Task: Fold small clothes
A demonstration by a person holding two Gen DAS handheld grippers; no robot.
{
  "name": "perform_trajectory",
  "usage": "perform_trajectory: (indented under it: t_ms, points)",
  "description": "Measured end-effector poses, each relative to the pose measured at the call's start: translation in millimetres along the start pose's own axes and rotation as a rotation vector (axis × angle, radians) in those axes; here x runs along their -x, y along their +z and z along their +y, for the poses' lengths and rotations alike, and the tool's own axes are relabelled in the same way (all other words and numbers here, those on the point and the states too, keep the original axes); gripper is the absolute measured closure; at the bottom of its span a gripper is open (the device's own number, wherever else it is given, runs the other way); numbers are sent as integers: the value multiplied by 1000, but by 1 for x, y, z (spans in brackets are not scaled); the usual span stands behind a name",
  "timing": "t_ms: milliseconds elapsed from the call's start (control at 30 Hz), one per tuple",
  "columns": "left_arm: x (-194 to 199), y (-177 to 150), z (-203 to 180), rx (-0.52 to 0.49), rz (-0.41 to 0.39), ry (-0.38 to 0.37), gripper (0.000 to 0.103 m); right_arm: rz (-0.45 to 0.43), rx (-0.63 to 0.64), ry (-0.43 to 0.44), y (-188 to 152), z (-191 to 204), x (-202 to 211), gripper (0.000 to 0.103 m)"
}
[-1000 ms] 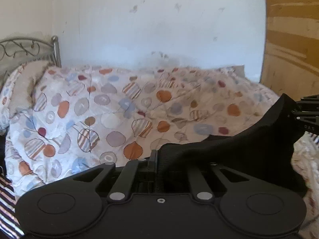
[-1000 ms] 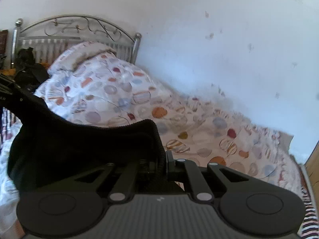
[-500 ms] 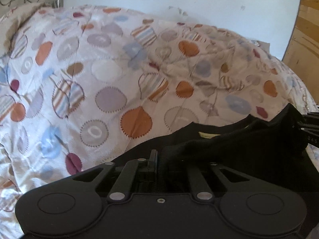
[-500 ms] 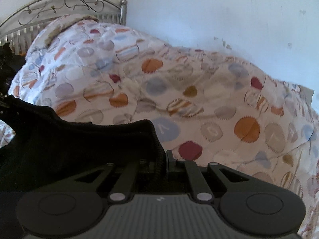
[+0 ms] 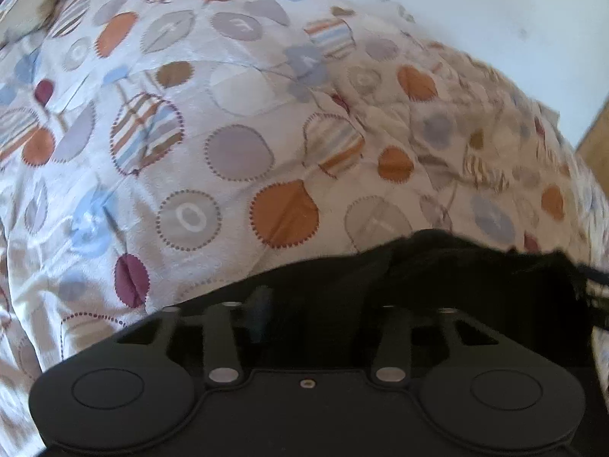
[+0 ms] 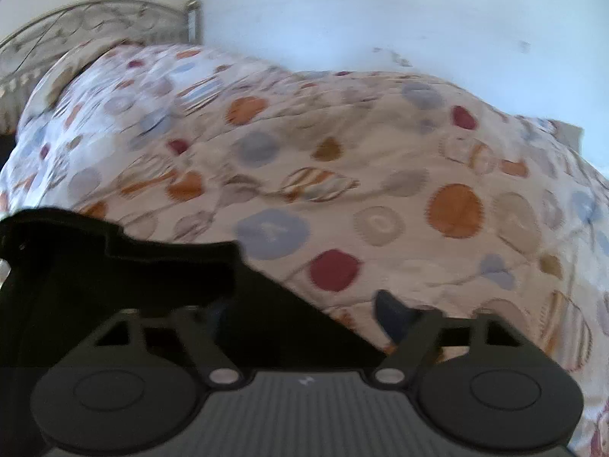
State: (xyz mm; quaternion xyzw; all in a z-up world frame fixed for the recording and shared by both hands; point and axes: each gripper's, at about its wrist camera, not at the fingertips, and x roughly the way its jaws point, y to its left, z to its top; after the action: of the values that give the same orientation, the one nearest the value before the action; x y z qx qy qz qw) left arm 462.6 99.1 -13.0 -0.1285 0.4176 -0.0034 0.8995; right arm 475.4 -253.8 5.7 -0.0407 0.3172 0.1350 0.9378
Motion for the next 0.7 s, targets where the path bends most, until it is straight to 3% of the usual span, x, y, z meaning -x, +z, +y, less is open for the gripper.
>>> perform_trajectory:
  t_ms: [33,67,100,200,333,433,533,700]
  points:
    - [3,2,2,22,-15,-5,20,-4,-30,9,1,-8,2,6]
    - [8,3,5,38,-35,-11,8,-2,-60,25,1,-16,4,4]
    - [13,4,8,53,-59,-16,6,0,-95,41,1,-24,5,3]
    - [26,8,15,70,-100,-28,3,-18,-155,14,0,-44,13,0]
    - [42,6,25,47,-124,8,1,-27,-149,-30,-6,-53,23,0]
    - [54,-6,37,17,-140,32,1,-38,-114,-124,-9,-52,28,0]
    - [62,-17,55,37,-130,71,1,-53,-199,-142,-11,-63,29,0]
    - [81,-48,71,47,-129,31,1,-69,-305,-152,-15,-85,40,0]
